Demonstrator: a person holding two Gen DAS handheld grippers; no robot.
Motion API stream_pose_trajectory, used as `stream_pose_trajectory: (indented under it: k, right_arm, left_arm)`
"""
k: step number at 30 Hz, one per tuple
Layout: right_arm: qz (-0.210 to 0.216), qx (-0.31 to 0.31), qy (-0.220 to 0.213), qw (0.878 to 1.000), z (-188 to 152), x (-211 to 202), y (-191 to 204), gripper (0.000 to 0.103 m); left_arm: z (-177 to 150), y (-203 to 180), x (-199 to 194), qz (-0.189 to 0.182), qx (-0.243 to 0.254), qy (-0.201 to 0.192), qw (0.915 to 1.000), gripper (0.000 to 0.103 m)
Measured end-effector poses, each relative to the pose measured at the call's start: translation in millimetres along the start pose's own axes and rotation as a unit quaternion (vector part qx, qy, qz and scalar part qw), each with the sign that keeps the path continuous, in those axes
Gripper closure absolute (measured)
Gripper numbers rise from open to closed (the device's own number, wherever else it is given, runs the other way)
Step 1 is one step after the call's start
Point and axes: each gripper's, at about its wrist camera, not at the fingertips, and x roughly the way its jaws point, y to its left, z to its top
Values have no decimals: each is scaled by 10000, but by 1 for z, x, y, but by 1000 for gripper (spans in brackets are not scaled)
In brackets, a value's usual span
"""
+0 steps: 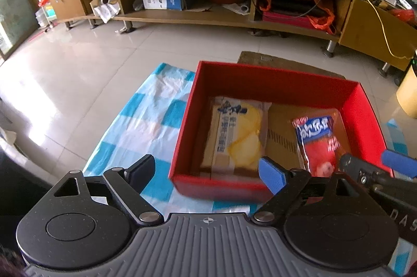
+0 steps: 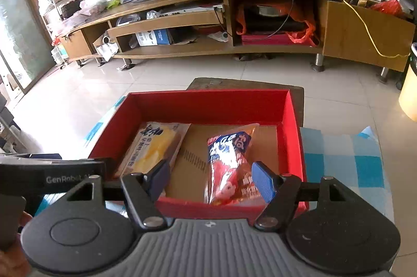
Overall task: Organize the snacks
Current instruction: 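Lower the left tool onto the Trolli gummy pack and close it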
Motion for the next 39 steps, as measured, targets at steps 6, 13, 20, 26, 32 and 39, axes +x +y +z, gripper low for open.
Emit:
stream_pose_trajectory:
  k: [6,13,20,26,32,39]
  right_arm:
    - [55,-15,44,10000,-14,-13,1,37]
    - [107,-42,168,9998,-30,-22,4,37]
    - [156,-130,273,9994,-46,-31,11,36]
    - [200,-119,361,9991,-56,-35,12,36]
    - [267,-149,394,9988,-63,-42,16,36]
    - [271,-147,456,9985,-71,-48,14,36]
  left_arm:
    - [-16,8,-11,-61,30,57,10000,12]
    - [-31,13,-17,-69,57,123,9999,11]
    - [-46,23,-24,-63,62,175,9998,11]
    - [-60,42,-19,-13,-105,416,9991,11]
    - [-72,45,-12,-20,-68,597,9982,9]
    - [-80,43,18,-199,8,1001,9948,8]
